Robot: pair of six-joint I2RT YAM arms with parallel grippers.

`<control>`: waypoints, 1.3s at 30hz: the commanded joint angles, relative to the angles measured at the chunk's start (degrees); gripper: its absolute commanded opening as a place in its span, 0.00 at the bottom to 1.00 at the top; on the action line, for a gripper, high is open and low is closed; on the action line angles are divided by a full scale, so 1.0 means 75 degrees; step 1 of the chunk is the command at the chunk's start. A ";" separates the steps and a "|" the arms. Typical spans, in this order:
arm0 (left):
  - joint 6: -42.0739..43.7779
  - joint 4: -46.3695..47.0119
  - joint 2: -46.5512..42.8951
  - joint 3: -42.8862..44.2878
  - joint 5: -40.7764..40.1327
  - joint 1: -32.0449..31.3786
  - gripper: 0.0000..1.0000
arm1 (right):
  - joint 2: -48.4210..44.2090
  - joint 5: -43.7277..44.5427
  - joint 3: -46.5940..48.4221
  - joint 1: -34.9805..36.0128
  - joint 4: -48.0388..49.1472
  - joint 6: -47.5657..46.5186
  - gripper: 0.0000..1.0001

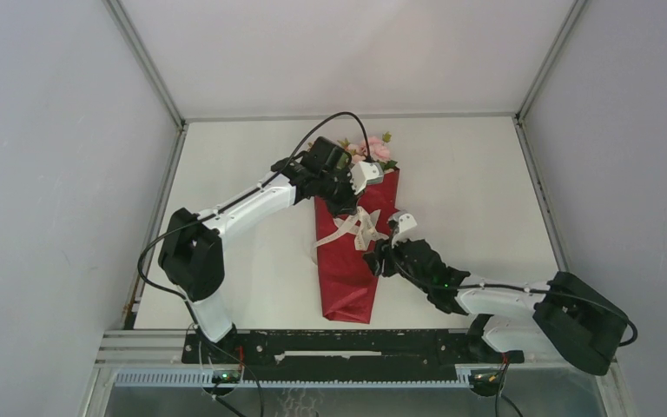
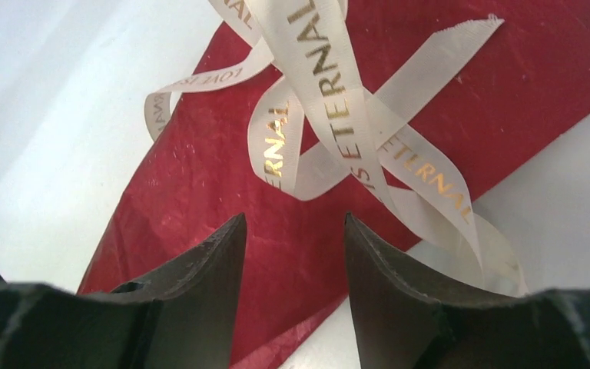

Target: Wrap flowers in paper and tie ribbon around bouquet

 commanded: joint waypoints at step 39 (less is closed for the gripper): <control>0.2853 -0.0042 0.0214 -0.0388 -0.0423 0.0711 0.55 | 0.1090 -0.1774 0.1304 -0.1120 -0.0168 0.0131 0.00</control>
